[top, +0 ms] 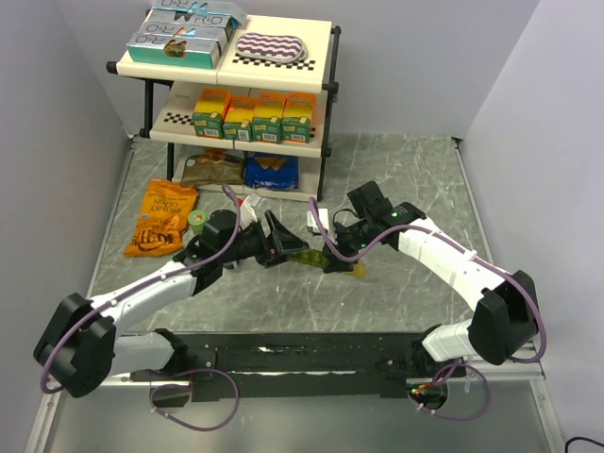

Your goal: Sort the pills into containers

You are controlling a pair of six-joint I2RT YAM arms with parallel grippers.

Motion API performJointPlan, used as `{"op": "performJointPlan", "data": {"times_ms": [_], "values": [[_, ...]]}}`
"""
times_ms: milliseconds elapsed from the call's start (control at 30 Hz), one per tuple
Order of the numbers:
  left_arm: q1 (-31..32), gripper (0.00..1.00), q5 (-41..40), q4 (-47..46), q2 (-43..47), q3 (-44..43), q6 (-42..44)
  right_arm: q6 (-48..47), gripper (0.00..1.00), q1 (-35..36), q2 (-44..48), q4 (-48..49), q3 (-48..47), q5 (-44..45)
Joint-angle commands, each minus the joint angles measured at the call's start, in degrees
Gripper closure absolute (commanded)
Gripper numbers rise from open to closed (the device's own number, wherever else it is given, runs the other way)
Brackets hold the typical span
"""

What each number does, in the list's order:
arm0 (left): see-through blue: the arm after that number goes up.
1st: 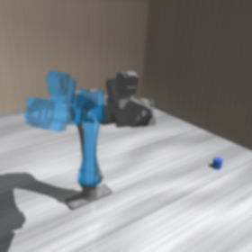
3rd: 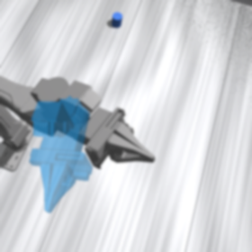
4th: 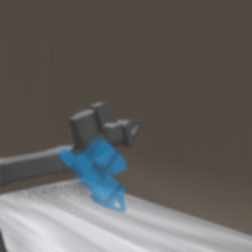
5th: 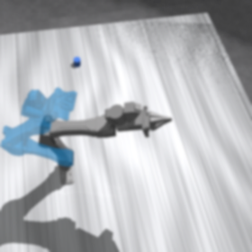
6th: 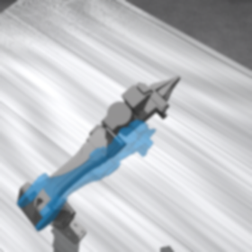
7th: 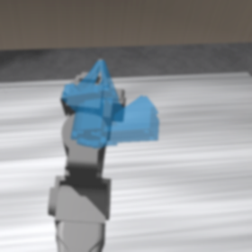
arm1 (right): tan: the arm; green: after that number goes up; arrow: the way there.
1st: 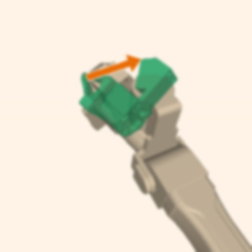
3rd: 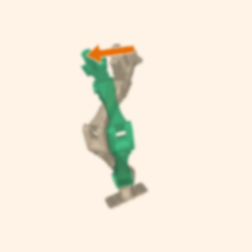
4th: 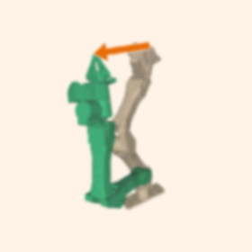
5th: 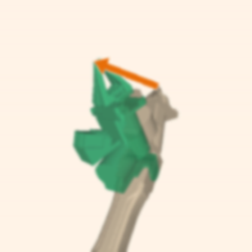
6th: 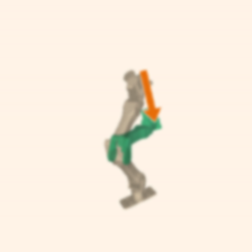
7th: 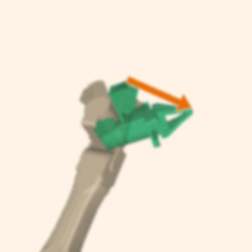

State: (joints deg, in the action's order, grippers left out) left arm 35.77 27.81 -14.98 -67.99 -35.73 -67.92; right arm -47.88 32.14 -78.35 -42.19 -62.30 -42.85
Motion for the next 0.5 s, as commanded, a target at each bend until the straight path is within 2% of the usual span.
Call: {"op": "performJointPlan", "data": {"times_ms": [0, 133, 233, 400, 467], "values": [[1.3, 0.28, -2.7, 2.7, -2.1, -3.8, 1.6, -1.5, 0.83, 0.7, 2.6, 0.9, 0.1, -1.0], [2.1, 0.47, -3.2, 4.4, -4.0, -4.9, 2.8, -1.5, 0.83, 0.8, 2.7, 1.1, 0.3, -0.8], [2.5, 0.52, -3.0, 4.4, -4.3, -4.7, 3.0, -1.5, 0.83, 0.8, 2.4, 1.1, 0.3, -0.9], [2.8, 0.52, -1.7, 3.6, -4.7, -4.8, 2.9, -1.3, 0.83, 0.8, 2.1, 1.1, 0.0, -0.7], [2.9, 0.65, -1.2, 3.1, -4.5, -4.6, 2.9, -1.4, 0.83, 0.8, 2.0, 1.0, -0.2, -0.5]]}}
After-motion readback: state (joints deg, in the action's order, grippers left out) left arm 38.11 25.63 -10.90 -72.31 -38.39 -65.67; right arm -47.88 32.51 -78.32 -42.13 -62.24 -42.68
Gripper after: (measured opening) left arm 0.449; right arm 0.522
